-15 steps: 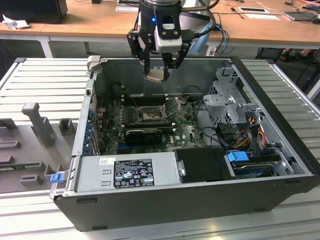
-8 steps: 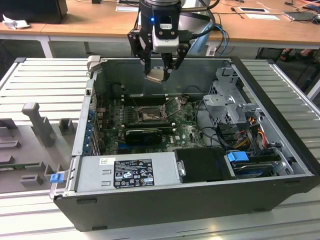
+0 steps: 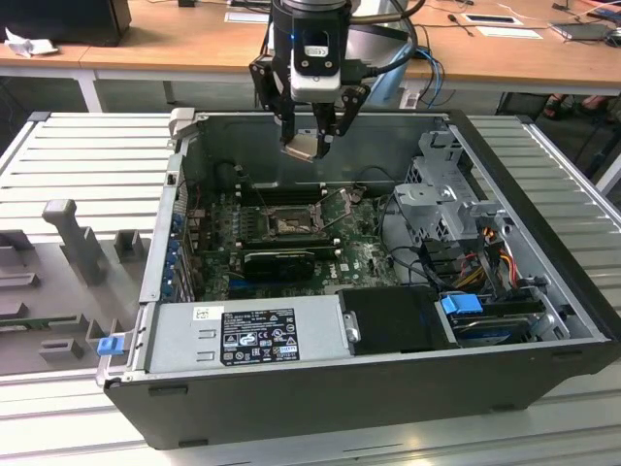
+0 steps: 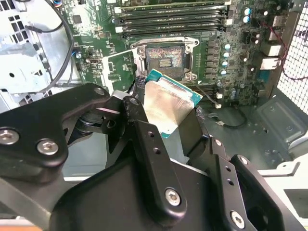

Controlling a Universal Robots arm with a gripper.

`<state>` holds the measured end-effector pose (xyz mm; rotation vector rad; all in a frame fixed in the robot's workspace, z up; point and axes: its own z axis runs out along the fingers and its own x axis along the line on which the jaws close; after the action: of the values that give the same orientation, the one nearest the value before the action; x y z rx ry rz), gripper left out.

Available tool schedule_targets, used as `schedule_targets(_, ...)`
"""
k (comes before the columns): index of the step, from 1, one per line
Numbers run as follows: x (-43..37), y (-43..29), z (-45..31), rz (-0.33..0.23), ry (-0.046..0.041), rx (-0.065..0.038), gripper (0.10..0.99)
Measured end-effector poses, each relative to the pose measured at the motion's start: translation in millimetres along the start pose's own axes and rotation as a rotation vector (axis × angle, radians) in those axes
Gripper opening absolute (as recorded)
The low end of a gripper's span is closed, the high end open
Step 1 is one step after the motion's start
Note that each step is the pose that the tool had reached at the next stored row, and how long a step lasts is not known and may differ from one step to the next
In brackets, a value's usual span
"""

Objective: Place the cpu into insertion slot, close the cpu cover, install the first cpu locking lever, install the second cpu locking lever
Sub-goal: 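Place the cpu into insertion slot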

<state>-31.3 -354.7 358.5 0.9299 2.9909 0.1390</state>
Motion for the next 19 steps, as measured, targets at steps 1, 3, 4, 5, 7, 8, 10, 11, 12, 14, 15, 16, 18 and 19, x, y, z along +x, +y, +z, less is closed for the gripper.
schedule_targets(1,0.0,0.0,0.0,0.013,-0.0010,0.000,0.525)
schedule_targets(3,0.0,0.0,0.0,0.029,-0.0025,-0.001,0.525)
schedule_targets(4,0.0,0.0,0.0,0.042,-0.0036,-0.001,0.525)
schedule_targets(5,0.0,0.0,0.0,0.050,-0.0043,-0.001,0.525)
schedule_targets(7,0.1,0.0,0.0,0.064,-0.0055,-0.001,0.525)
schedule_targets(8,0.0,0.0,0.0,0.069,-0.0059,-0.001,0.525)
schedule_targets(10,0.1,0.0,0.0,0.082,-0.0071,-0.002,0.525)
schedule_targets(11,0.1,0.0,0.0,0.087,-0.0075,-0.002,0.525)
schedule_targets(12,0.1,0.0,0.0,0.094,-0.0081,-0.002,0.525)
schedule_targets(14,0.1,0.0,0.0,0.104,-0.0090,-0.002,0.525)
schedule_targets(15,0.1,0.0,0.0,0.108,-0.0093,-0.002,0.525)
schedule_targets(16,0.0,0.0,0.0,0.112,-0.0096,-0.002,0.525)
schedule_targets(18,0.1,0.0,0.0,0.121,-0.0104,-0.002,0.525)
schedule_targets(19,0.1,0.0,0.0,0.125,-0.0108,-0.002,0.525)
